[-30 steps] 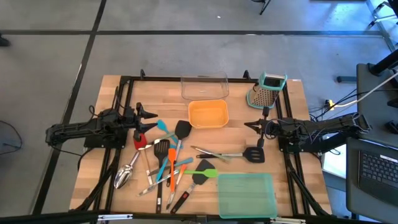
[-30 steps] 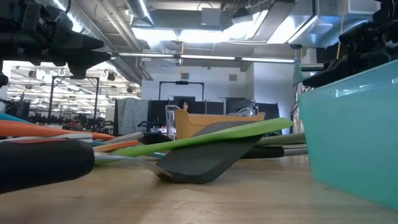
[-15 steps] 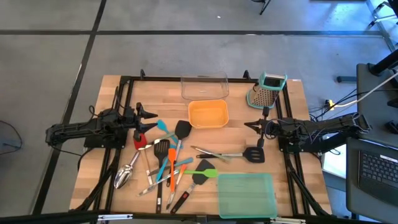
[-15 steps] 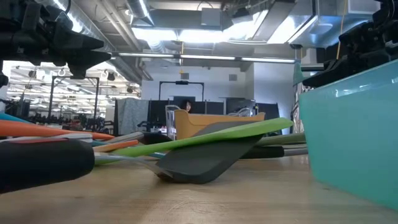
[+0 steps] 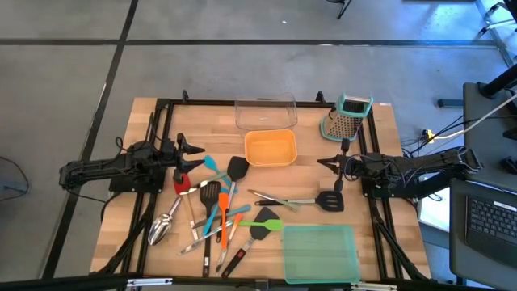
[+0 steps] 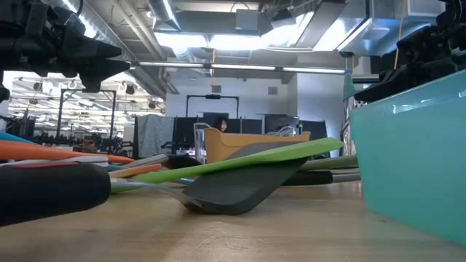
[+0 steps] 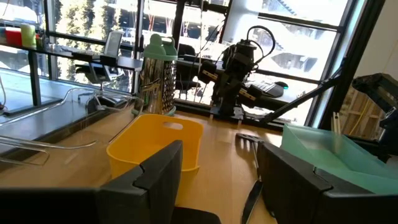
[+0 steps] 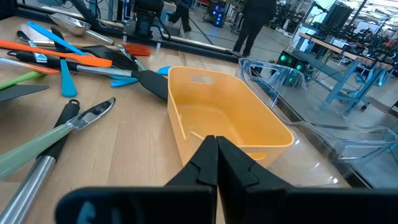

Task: Pick & Place Kitchen Items

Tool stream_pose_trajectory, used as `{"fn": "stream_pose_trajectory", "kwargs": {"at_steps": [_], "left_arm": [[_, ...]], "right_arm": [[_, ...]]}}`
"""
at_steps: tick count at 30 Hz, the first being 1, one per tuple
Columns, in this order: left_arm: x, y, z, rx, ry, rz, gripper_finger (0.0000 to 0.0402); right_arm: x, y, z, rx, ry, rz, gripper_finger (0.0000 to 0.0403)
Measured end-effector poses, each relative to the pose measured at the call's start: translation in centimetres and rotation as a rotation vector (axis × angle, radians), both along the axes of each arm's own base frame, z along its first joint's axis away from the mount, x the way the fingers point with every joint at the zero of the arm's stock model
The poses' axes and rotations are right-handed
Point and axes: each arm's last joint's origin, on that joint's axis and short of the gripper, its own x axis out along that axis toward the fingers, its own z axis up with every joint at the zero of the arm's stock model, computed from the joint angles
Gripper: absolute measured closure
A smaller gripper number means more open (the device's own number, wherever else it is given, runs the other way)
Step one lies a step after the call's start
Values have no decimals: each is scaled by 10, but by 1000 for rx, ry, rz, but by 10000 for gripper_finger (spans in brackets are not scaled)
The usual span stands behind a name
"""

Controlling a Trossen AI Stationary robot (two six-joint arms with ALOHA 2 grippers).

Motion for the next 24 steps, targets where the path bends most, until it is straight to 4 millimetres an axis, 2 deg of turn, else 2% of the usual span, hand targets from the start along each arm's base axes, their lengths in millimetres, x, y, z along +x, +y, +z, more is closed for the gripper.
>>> {"fn": "stream_pose_trajectory", "kwargs": {"at_steps": [5, 7, 14, 19, 24], "left_arm": [[-2, 2, 12, 278, -71, 121, 199], [-3, 3, 18, 327, -123, 150, 199], [-12, 1, 41, 156, -422, 134, 199], [-20, 2, 53, -87, -623, 139, 199], [-28, 2, 61, -125, -746, 156, 199]], "right_arm": [[0, 0, 0, 0, 0, 0, 403], [0, 0, 0, 0, 0, 0, 403], [0, 0, 0, 0, 0, 0, 403], [0, 0, 0, 0, 0, 0, 403], [0, 0, 0, 0, 1, 0, 403]]}}
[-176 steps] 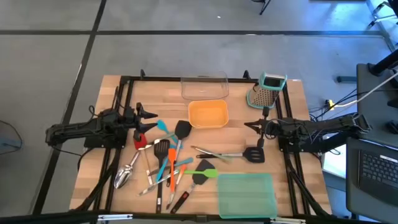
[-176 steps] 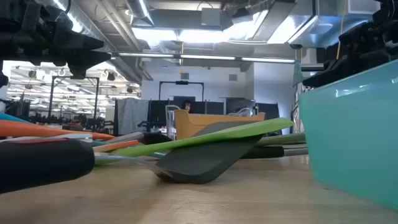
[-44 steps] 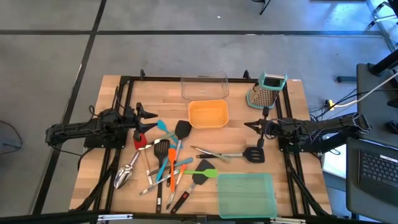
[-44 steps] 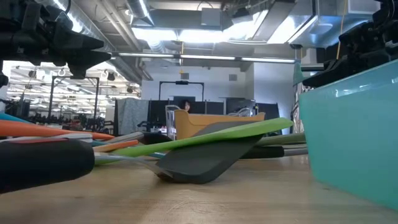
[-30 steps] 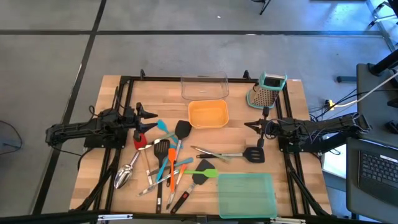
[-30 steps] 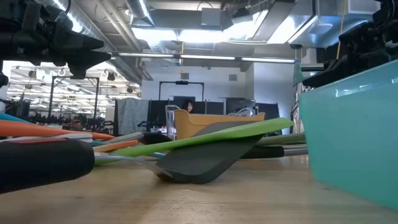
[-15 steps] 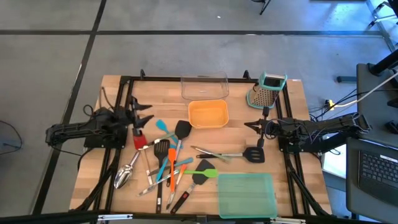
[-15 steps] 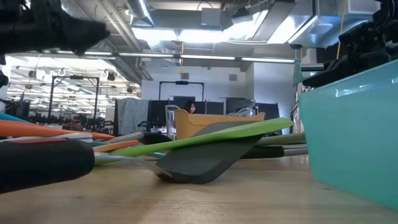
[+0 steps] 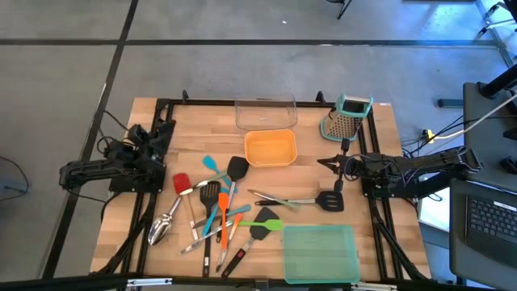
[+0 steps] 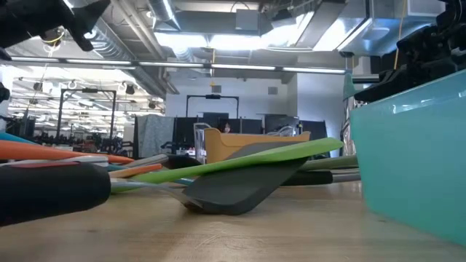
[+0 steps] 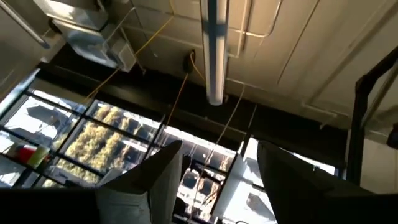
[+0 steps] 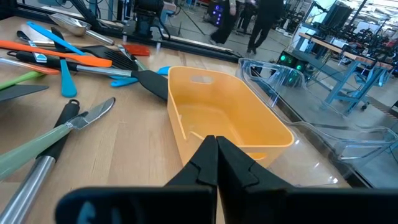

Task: Pick & Place Kitchen Items
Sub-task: Put the black spatula into the green bin

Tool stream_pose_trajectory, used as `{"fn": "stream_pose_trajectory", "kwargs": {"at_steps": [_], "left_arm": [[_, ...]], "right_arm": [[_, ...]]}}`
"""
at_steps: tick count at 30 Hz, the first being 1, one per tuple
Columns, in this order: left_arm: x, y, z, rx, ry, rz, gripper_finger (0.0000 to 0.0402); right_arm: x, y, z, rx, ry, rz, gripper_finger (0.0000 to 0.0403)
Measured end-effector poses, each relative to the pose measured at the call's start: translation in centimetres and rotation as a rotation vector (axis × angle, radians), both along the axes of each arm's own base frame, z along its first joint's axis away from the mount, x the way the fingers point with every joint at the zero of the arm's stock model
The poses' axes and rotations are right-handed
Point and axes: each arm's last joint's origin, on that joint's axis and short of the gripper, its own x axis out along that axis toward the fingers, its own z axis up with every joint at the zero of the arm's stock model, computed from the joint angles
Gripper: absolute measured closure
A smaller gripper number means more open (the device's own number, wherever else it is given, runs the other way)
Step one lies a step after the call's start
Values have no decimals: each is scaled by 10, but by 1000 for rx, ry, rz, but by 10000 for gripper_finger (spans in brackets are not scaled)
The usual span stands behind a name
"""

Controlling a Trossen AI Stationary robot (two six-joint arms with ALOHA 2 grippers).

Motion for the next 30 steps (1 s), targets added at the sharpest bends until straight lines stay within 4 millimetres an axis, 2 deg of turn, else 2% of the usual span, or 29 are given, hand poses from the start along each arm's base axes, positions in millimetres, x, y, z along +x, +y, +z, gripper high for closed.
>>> {"fn": "stream_pose_trajectory", "kwargs": {"at_steps": [3, 7, 13, 18, 25, 30], "left_arm": [[-4, 0, 5, -4, -59, 13, 199], [-4, -2, 11, 28, -56, -22, 199], [11, -2, 5, 11, 32, -169, 199], [24, -1, 4, -32, 112, -222, 199], [45, -1, 24, -22, 198, -241, 199], [63, -5, 39, 71, 270, -247, 199]], "right_arm": [[0, 0, 0, 0, 0, 0, 403], [0, 0, 0, 0, 1, 0, 403], [0, 0, 0, 0, 1, 0, 403], [0, 0, 0, 0, 1, 0, 403], [0, 0, 0, 0, 0, 0, 403], [0, 0, 0, 0, 0, 0, 403]]}}
